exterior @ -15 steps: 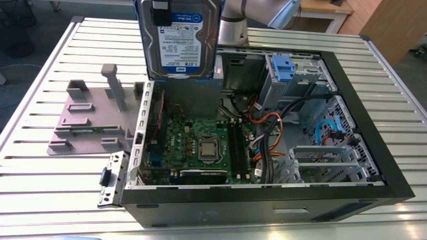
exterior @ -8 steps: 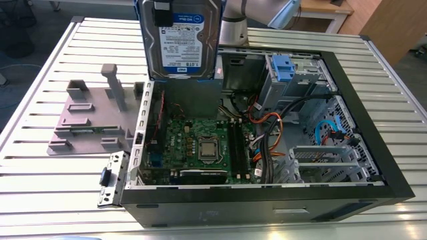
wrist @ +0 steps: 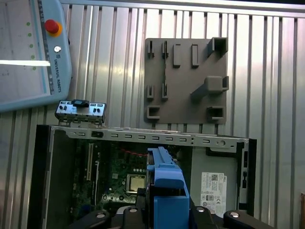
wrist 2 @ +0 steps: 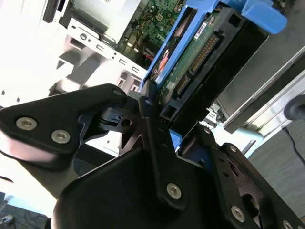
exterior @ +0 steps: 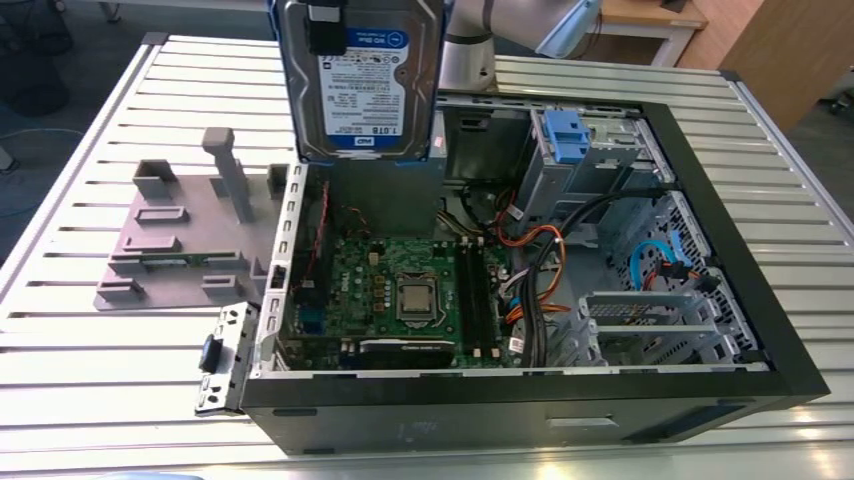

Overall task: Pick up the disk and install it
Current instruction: 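Pick up the disk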

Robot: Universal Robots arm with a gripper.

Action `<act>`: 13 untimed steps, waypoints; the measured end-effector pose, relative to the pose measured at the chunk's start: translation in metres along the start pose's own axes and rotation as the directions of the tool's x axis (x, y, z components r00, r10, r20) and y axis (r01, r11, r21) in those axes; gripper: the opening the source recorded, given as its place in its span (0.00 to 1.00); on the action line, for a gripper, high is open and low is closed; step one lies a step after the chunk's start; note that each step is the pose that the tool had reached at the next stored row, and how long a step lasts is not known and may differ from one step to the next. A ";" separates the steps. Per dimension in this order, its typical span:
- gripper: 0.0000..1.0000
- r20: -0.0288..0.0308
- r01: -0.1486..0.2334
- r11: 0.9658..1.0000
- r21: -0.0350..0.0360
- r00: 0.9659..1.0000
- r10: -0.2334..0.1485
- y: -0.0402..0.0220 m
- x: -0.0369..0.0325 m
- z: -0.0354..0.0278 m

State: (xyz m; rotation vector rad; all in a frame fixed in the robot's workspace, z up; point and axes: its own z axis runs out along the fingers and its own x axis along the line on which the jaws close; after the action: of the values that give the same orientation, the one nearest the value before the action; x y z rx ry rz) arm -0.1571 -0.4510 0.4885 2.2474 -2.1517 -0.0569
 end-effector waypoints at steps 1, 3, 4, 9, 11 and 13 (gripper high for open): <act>0.37 0.000 0.000 1.000 0.000 1.000 0.000 0.0001 0.0012 0.0001; 0.37 0.000 0.000 1.000 0.000 1.000 0.000 0.0002 0.0035 0.0001; 0.37 0.000 0.000 1.000 0.000 1.000 0.000 0.0003 0.0047 0.0001; 0.37 0.005 0.000 1.000 0.000 1.000 0.000 0.0006 0.0142 0.0003; 0.37 0.015 0.001 1.000 0.001 1.000 -0.001 0.0008 0.0188 0.0006; 0.37 0.024 0.001 1.000 0.001 1.000 -0.001 0.0010 0.0234 0.0008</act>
State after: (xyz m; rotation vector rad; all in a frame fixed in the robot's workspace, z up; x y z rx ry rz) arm -0.1570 -0.4745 0.4875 2.2604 -2.1631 -0.0835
